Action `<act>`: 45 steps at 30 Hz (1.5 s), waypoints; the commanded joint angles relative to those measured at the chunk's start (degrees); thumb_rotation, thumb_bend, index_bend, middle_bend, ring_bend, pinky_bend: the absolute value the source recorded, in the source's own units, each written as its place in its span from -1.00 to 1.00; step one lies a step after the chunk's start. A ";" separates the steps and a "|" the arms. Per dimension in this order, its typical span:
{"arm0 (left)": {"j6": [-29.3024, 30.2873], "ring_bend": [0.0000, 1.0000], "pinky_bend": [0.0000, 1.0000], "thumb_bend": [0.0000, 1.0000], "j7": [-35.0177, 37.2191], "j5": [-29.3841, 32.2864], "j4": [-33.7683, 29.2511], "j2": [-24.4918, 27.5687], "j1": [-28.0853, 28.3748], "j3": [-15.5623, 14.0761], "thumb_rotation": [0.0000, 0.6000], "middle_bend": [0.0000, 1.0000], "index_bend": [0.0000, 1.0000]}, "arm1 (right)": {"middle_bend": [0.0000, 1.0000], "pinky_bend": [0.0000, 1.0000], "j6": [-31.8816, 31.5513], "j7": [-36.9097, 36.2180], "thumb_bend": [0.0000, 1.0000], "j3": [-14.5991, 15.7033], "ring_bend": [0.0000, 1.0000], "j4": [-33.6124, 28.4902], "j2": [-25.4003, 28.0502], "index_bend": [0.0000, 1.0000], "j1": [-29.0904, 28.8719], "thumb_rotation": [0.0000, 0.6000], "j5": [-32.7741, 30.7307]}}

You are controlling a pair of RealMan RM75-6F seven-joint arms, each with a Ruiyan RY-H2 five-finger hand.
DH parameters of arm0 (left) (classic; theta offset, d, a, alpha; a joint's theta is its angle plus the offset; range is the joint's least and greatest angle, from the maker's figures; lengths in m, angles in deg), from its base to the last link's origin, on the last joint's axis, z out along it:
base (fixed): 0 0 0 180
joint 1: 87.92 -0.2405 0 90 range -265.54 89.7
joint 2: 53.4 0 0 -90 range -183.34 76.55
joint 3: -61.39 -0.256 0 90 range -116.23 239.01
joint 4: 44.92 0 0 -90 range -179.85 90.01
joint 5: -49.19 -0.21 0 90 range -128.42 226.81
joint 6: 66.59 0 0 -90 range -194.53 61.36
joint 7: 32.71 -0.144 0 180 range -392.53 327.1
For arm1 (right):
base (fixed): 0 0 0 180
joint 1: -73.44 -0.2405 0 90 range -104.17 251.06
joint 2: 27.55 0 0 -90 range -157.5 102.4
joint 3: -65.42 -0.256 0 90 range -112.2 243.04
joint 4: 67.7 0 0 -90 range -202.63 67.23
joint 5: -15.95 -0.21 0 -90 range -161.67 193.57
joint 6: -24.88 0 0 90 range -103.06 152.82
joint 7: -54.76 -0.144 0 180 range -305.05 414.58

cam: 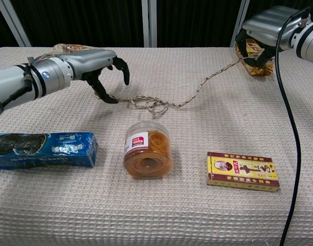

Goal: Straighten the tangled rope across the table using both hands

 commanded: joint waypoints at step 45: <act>5.13 -0.71 -0.64 -0.05 3.59 2.31 5.39 -2.23 -3.07 0.03 1.00 -0.54 0.23 | -0.20 -0.62 -2.45 -6.23 0.16 0.92 -0.76 -0.11 1.93 0.31 3.17 1.00 0.43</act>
